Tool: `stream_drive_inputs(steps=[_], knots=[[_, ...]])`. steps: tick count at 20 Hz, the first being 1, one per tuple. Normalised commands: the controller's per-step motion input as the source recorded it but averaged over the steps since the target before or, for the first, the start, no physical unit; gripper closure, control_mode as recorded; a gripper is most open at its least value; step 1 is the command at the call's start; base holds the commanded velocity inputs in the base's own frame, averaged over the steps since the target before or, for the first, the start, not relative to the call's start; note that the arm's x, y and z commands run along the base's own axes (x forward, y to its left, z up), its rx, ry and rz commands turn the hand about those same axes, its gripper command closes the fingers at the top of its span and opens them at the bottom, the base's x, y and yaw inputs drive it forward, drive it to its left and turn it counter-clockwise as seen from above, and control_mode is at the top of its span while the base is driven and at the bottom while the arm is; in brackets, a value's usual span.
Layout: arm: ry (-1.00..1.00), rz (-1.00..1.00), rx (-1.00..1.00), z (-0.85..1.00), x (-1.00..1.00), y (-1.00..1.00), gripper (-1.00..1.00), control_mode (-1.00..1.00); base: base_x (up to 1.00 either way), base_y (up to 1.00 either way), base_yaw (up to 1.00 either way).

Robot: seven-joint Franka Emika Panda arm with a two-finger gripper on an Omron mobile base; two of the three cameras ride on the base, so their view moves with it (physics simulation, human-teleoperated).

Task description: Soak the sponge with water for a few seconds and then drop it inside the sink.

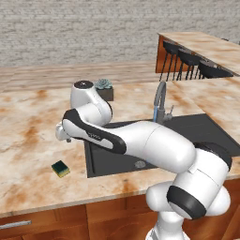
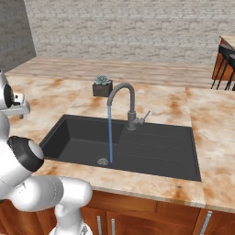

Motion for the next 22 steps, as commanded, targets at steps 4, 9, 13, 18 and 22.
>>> stream_drive_inputs(steps=[4,9,13,18,22], knots=[[0.00,0.00,0.00,-0.12,0.00,0.02,-1.00,-1.00,0.00,0.00,0.00],[0.00,0.00,0.00,-0.22,0.00,0.12,-1.00,-1.00,0.00,0.00,0.00],[0.00,0.00,0.00,-0.24,0.00,0.20,-1.00,-1.00,0.00,0.00,0.00],[0.00,0.00,0.00,-0.27,0.00,0.19,-1.00,-1.00,0.00,0.00,0.00],[0.00,0.00,0.00,-0.40,0.00,0.26,-1.00,-1.00,0.00,0.00,0.00]])
